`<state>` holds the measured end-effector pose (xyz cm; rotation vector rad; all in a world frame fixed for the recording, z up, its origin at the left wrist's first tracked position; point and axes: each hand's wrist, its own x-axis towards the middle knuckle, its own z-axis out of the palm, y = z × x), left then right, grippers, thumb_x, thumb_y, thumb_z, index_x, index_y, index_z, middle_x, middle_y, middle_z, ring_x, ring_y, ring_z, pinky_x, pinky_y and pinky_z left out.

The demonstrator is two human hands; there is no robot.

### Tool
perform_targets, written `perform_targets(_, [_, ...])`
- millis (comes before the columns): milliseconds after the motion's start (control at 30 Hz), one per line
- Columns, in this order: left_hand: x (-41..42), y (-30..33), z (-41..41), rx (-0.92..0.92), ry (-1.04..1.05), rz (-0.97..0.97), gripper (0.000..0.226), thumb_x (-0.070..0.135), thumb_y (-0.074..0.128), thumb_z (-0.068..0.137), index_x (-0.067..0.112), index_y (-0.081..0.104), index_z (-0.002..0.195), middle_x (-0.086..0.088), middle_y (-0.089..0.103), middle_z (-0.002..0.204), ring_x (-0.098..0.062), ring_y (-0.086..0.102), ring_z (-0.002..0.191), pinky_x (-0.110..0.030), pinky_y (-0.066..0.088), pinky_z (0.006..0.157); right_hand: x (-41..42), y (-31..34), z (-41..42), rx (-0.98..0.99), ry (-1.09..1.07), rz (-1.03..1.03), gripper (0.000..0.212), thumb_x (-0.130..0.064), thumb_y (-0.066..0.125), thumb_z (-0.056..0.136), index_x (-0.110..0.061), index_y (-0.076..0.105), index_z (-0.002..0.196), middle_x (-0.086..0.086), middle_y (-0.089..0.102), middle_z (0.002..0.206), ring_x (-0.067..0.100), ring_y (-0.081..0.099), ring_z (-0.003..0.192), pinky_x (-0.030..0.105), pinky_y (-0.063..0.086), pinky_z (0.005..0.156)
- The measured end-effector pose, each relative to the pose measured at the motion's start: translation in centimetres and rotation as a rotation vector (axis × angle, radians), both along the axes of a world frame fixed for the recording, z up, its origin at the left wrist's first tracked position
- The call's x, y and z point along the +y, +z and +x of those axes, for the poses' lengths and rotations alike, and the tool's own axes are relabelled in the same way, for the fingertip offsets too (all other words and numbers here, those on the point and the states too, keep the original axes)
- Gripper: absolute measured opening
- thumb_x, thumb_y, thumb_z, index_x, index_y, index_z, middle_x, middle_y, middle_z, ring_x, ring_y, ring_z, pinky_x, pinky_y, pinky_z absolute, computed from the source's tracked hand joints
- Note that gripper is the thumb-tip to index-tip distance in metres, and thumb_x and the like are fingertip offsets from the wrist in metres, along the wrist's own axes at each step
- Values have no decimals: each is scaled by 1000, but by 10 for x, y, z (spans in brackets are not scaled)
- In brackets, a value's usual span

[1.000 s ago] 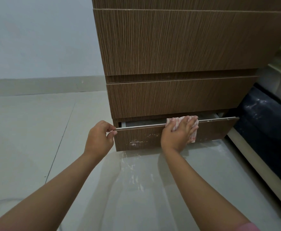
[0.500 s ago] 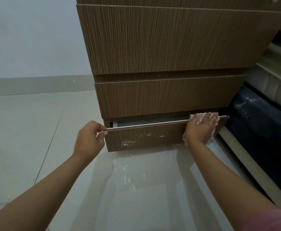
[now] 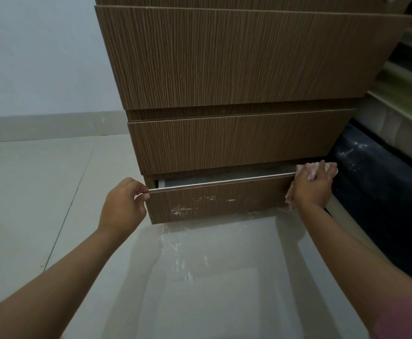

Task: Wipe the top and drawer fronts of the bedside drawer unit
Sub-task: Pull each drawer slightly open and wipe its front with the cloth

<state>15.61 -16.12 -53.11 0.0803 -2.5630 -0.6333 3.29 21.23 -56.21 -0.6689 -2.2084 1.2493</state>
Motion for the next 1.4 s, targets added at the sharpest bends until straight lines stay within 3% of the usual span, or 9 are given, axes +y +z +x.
perform_targets(233, [3, 2, 1, 0, 11, -3, 5, 0, 67, 78, 2, 68, 83, -9, 63, 80, -18, 53, 69, -27, 40, 62, -5, -4, -3, 1, -68, -291, 57, -47, 28, 97, -34, 3, 147, -2, 1, 159, 25, 17, 143, 42, 20, 114])
perform_targets(400, [4, 1, 0, -6, 19, -1, 6, 0, 67, 78, 2, 69, 83, -9, 63, 80, -18, 53, 68, -28, 42, 62, -24, -15, -2, 57, -25, -325, 59, -43, 19, 100, -23, -11, 147, 2, -16, 157, 18, -9, 144, 39, -4, 116])
perform_targets(500, [5, 1, 0, -10, 25, 4, 6, 1, 67, 78, 2, 69, 84, -9, 64, 81, -19, 53, 69, -27, 42, 62, -26, -26, -1, -13, -62, -475, 59, -51, 11, 98, -26, -9, 148, -1, -11, 158, 20, -1, 145, 46, 4, 117])
perform_targets(633, [4, 1, 0, -13, 28, 10, 6, 1, 67, 79, 2, 69, 84, -9, 63, 82, -20, 54, 70, -29, 44, 63, -33, -31, 4, -170, -148, -772, 63, -54, 8, 96, -21, 10, 149, 13, 25, 153, 32, 34, 135, 48, 30, 109])
perform_targets(767, [4, 2, 0, -13, 25, 17, 6, 0, 67, 79, 2, 69, 84, -9, 63, 81, -20, 53, 70, -30, 45, 63, -53, -18, 9, -90, -194, -897, 62, -55, 13, 96, -24, 7, 149, 9, 19, 155, 31, 32, 136, 51, 29, 107])
perform_targets(867, [3, 2, 1, -8, 14, 16, 6, 0, 67, 79, 2, 69, 84, -10, 64, 82, -21, 54, 70, -32, 47, 63, -75, -12, 15, -46, -111, -749, 61, -57, 10, 94, -33, -11, 147, 2, -8, 158, 28, 7, 144, 57, 10, 113])
perform_targets(1067, [3, 2, 2, -6, 12, 38, 6, 0, 66, 79, 2, 69, 84, -9, 63, 82, -18, 52, 70, -28, 42, 64, -109, -21, 25, 14, -19, -483, 59, -46, 13, 99, -23, -15, 146, 9, -21, 155, 21, -16, 143, 45, -9, 113])
perform_targets(1267, [1, 4, 2, -9, 6, 47, 5, 1, 67, 80, 3, 69, 84, -8, 63, 82, -19, 53, 71, -28, 41, 65, -114, -32, 36, -150, -10, -823, 58, -52, 11, 97, -32, -12, 146, 8, -5, 158, 36, 14, 142, 59, 22, 110])
perform_targets(1400, [-1, 2, 1, -5, 3, 53, 5, 1, 67, 79, 2, 69, 83, -8, 64, 82, -19, 54, 71, -28, 41, 65, -134, -10, 42, -88, -19, -754, 57, -46, 14, 99, -29, -13, 146, 8, -10, 157, 29, 4, 144, 50, 12, 115])
